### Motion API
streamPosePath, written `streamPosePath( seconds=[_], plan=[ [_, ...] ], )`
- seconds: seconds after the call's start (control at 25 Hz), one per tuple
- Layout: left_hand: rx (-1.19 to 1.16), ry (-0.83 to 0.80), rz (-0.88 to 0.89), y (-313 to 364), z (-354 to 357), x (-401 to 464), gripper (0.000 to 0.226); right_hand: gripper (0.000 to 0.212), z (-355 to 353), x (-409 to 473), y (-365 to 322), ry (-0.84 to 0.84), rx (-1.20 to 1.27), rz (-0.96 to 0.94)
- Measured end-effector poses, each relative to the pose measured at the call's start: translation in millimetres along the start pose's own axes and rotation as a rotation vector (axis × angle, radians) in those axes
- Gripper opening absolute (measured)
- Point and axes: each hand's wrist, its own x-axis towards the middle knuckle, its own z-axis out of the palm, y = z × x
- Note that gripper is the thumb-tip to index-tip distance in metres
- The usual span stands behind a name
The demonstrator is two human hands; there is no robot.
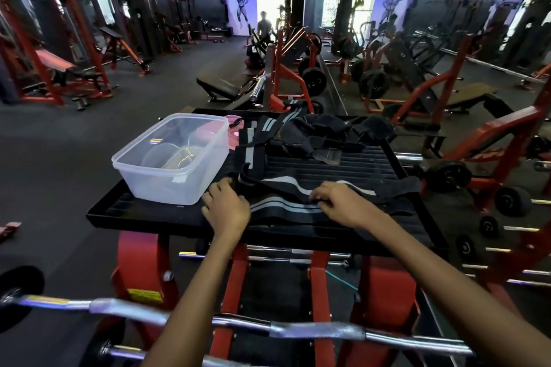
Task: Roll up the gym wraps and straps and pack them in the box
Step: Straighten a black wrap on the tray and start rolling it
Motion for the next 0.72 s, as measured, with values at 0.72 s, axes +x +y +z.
streamPosePath(
  seconds=[0.72],
  plan=[
    [-1.247,-0.181,-0.254,6,6,-10,0.05,0.046,41,-13,-78,0.368,-0.191,-0.126]
  ],
)
